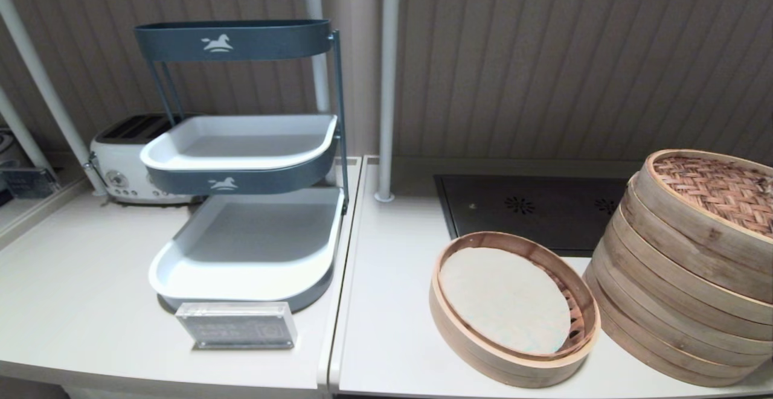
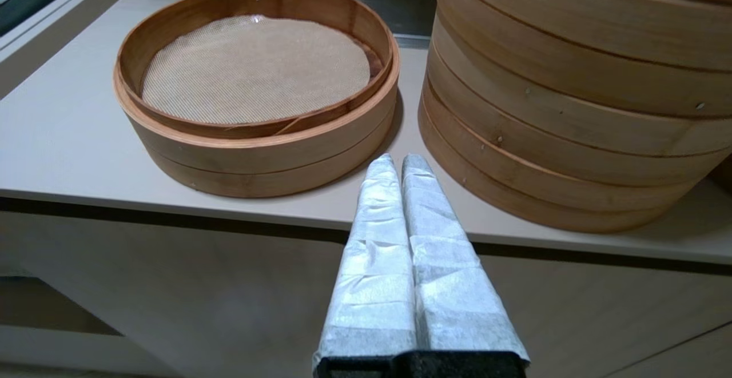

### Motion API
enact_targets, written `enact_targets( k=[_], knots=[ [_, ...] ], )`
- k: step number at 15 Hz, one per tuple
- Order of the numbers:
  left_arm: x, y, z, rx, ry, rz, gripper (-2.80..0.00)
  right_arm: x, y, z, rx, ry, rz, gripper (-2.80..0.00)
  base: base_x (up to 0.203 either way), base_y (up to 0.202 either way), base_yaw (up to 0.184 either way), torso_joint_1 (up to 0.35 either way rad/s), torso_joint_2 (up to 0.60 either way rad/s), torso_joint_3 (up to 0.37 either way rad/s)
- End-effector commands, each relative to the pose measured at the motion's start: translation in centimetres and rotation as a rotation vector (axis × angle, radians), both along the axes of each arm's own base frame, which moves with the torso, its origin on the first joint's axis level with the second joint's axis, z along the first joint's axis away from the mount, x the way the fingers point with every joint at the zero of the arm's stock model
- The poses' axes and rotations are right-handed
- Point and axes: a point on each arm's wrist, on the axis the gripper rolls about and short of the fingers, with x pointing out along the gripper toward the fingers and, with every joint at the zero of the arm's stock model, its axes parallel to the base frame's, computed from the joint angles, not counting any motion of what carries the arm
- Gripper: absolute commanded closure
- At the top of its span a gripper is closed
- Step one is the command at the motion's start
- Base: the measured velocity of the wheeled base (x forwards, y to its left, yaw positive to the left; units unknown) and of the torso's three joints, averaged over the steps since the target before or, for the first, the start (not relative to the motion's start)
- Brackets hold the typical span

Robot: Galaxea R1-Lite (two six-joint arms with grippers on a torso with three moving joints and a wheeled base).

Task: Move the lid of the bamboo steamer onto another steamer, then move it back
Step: Pick up the steamer

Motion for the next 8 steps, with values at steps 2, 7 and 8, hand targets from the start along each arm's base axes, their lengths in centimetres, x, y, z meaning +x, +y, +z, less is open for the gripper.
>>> enact_targets(
  k=[2, 7, 8],
  knots=[
    [0.21, 0.0, -0.77, 0.0, 0.027, 0.0, 0.0, -1.26, -0.03, -1.33, -0.032, -0.105, -0.014, 0.0, 0.0, 0.0, 0.0, 0.0, 0.0, 0.0],
    [0.21, 0.0, -0.76, 0.0, 0.026, 0.0, 0.0, -1.22, -0.04, -1.52, -0.042, -0.09, -0.032, 0.0, 0.0, 0.0, 0.0, 0.0, 0.0, 0.0],
    [0.21, 0.0, -0.75, 0.0, 0.026, 0.0, 0.0, -1.23, -0.04, -1.53, -0.042, -0.091, -0.032, 0.0, 0.0, 0.0, 0.0, 0.0, 0.0, 0.0]
  ],
)
